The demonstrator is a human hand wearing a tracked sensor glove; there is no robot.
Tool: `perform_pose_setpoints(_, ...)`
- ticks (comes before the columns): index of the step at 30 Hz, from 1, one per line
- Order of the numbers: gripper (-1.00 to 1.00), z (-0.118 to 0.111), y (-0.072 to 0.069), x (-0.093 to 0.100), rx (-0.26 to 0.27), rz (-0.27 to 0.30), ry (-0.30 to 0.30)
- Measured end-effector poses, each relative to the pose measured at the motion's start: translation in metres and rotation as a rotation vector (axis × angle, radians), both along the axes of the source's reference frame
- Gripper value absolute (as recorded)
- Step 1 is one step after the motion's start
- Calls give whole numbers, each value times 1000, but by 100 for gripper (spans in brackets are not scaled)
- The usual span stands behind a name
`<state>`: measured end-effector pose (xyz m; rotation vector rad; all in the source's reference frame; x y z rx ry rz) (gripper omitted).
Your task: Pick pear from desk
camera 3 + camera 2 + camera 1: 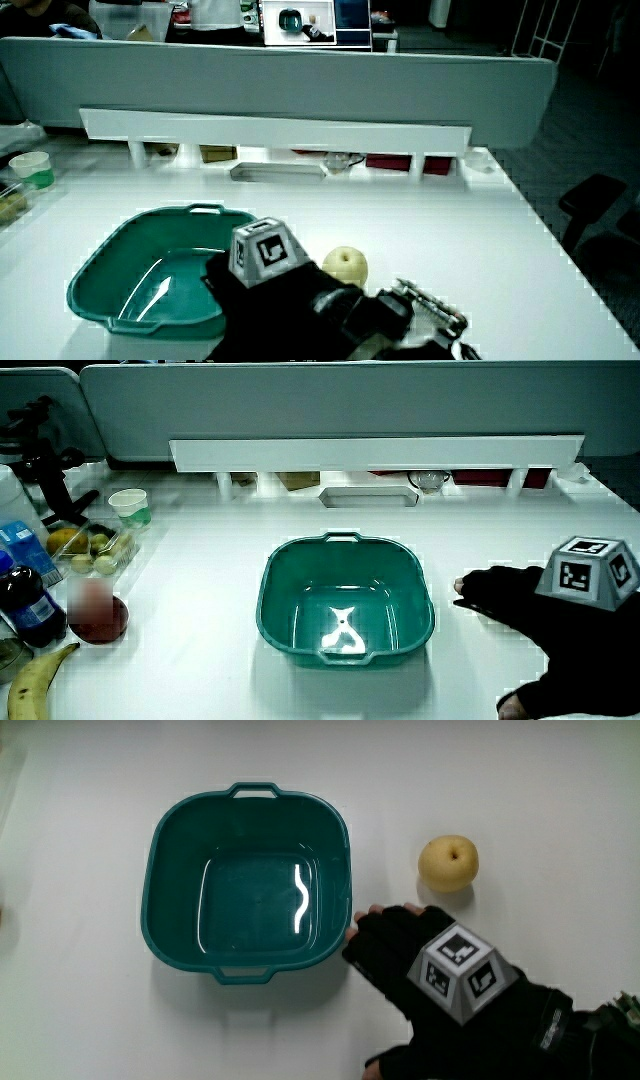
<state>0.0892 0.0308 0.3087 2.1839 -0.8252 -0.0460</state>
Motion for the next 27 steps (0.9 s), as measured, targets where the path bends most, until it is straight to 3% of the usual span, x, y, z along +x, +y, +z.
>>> perform_pose_setpoints(2, 0, -4, -9, 3, 22, 30, -54)
perform_pose_setpoints(3, 0, -8, -13, 4, 87, 31, -55)
perform_pose_setpoints(4, 0, 1, -17, 8, 70, 50, -41)
perform_pose_setpoints(5, 0, -3, -23, 9, 62, 70, -66)
perform_pose_setpoints(6, 0, -4, -28, 10, 127, 58, -60)
perform_pose_setpoints(7, 0, 3, -33, 13, 63, 81, -48)
perform_pose_setpoints(8, 0, -1, -37, 13, 97, 78, -52)
perform_pose_setpoints(9, 0, 10, -42, 19, 124, 107, -25)
perform_pose_setpoints(10, 0, 10, -47, 20, 101, 130, -23)
perform_pose_setpoints(11, 0, 13, -53, 23, 130, 134, -16)
perform_pose_setpoints(12, 0, 16, -58, 25, 124, 158, -14)
perform_pose_setpoints(14, 0, 17, -67, 29, 80, 189, -26)
perform_pose_setpoints(16, 0, 23, -76, 34, 132, 198, -8)
perform_pose_setpoints(18, 0, 34, -86, 41, 112, 235, 22)
perform_pose_setpoints(20, 0, 41, -96, 46, 137, 264, 40)
perform_pose_setpoints(22, 0, 46, -105, 51, 66, 300, 35)
perform_pose_setpoints(26, 0, 64, -121, 67, 18, 363, 69)
perform_pose_setpoints(27, 0, 67, -124, 69, -16, 379, 61)
